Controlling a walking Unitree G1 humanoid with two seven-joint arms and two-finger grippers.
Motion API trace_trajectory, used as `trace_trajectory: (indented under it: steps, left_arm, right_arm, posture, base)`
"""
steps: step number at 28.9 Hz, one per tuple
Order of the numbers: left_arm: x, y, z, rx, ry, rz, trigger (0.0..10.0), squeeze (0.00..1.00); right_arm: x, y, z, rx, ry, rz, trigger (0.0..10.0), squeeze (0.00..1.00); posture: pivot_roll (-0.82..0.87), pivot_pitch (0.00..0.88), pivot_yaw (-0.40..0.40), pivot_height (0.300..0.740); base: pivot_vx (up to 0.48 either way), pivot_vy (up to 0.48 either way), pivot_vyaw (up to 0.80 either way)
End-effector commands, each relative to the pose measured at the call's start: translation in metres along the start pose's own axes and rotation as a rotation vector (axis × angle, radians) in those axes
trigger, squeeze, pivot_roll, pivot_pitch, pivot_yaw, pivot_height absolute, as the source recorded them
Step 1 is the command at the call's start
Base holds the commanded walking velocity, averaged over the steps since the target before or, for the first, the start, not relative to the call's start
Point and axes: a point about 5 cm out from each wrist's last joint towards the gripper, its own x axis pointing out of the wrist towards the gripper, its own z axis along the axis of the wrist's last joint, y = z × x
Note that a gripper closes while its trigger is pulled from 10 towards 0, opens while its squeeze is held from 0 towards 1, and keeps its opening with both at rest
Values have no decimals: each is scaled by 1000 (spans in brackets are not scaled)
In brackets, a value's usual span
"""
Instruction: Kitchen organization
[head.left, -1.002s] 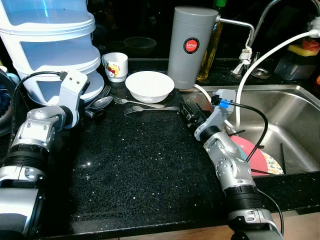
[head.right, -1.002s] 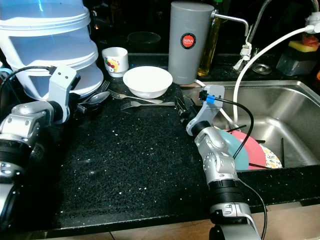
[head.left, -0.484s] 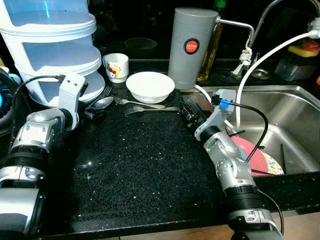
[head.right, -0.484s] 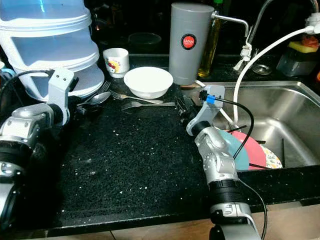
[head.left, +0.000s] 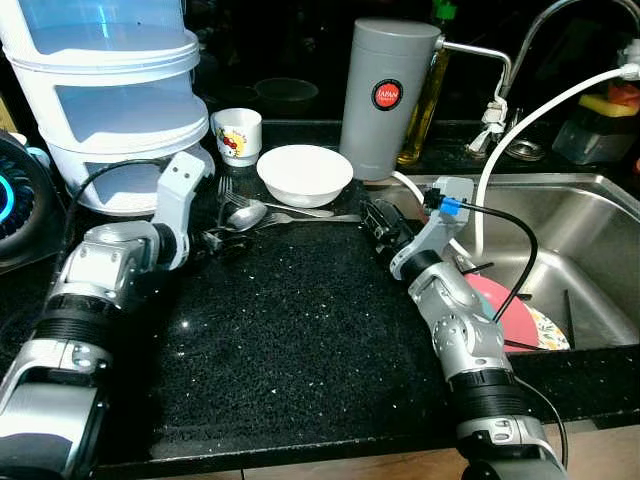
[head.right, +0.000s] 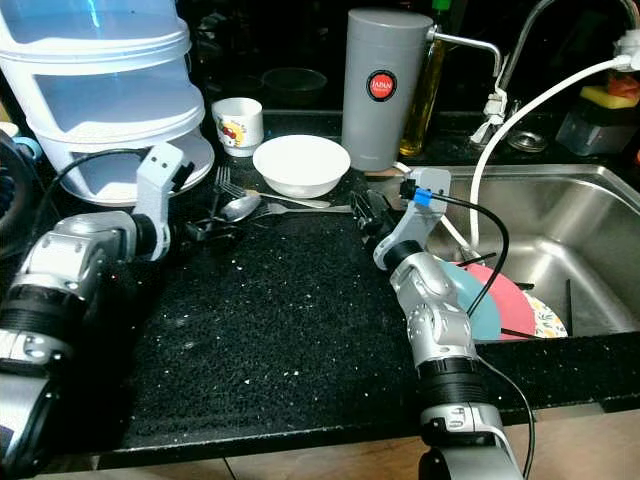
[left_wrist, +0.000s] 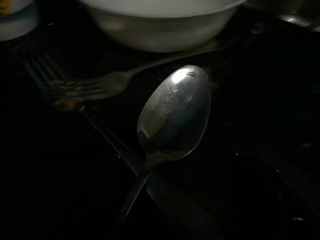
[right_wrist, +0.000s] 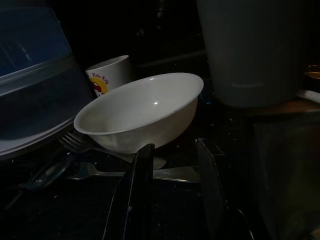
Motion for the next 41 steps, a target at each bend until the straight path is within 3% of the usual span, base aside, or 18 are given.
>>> trace_trajectory:
  steps: [1, 14, 21, 31, 34, 36, 37, 39, 41]
  left_arm:
    - [18, -20, -22, -39, 53, -94, 10000, 0]
    - [38, -63, -8, 3, -29, -243, 10000, 0]
    - [34, -85, -2, 68, -53, -364, 10000, 0]
    - [31, -115, 11, 62, -57, -440, 10000, 0]
    - [35, -110, 21, 59, -116, -378, 10000, 0]
    - [35, -86, 45, 68, -282, -184, 10000, 0]
    - [35, -86, 45, 68, -282, -184, 10000, 0]
    - [32, -66, 60, 71, -370, -42, 10000, 0]
    - [28, -41, 63, 140, -340, 113, 10000, 0]
  right_arm:
    - [0, -3, 0, 2, 3, -9, 10000, 0]
    - [0, -3, 1, 1, -2, -10, 10000, 0]
    - [0, -4, 3, -1, -8, -9, 10000, 0]
    - [2, -5, 4, -2, -11, -10, 10000, 0]
    - [3, -5, 5, -3, -12, -10, 10000, 0]
    - [3, -6, 6, -4, -13, -11, 10000, 0]
    - [3, -6, 6, -4, -13, -11, 10000, 0]
    - [2, -7, 6, -5, -13, -13, 10000, 0]
    - [3, -7, 6, -4, -13, -13, 10000, 0]
  posture:
    - [57, 120, -12, 740]
    - [53, 106, -10, 740]
    - [52, 103, -9, 740]
    - [58, 103, -13, 740]
    - [58, 104, -13, 740]
    - [55, 108, -11, 740]
    - [55, 108, -11, 740]
    - [56, 109, -12, 740]
    - [60, 112, -14, 740]
  base:
    - [0, 0, 0]
    - [0, 0, 0]
    - [0, 0, 0]
    - [0, 0, 0]
    - [0, 0, 0]
    - [0, 0, 0]
    - [0, 0, 0]
    - [0, 0, 0]
    - [0, 0, 0]
